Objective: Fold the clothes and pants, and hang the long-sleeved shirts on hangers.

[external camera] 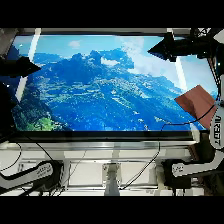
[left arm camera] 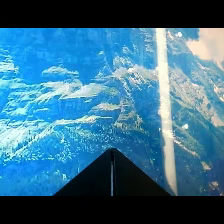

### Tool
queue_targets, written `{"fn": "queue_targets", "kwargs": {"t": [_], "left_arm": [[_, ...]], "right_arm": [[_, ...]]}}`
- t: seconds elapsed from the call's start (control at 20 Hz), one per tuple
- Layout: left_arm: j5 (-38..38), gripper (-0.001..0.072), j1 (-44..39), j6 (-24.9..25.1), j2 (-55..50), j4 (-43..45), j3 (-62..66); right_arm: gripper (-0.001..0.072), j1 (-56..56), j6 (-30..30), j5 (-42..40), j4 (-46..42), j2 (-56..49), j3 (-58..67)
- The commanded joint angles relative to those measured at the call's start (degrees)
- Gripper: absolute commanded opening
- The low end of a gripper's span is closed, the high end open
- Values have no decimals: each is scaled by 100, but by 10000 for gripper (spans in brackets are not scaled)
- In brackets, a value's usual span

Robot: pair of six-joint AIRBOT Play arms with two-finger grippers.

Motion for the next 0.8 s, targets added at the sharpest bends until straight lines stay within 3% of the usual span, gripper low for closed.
{"fn": "queue_targets", "kwargs": {"t": [0.0,0.4,0.55,0.75], "left_arm": [[-15,15,-4,0,-7,0,-2],[-96,14,4,7,-9,264,-2],[-57,14,-2,-122,-11,1934,-2],[-396,14,0,-1084,-15,4935,-31]], "right_arm": [[38,7,2,4,2,4,4],[38,7,0,4,2,4,4],[38,7,0,4,2,4,4],[38,7,0,4,2,4,4]]}}
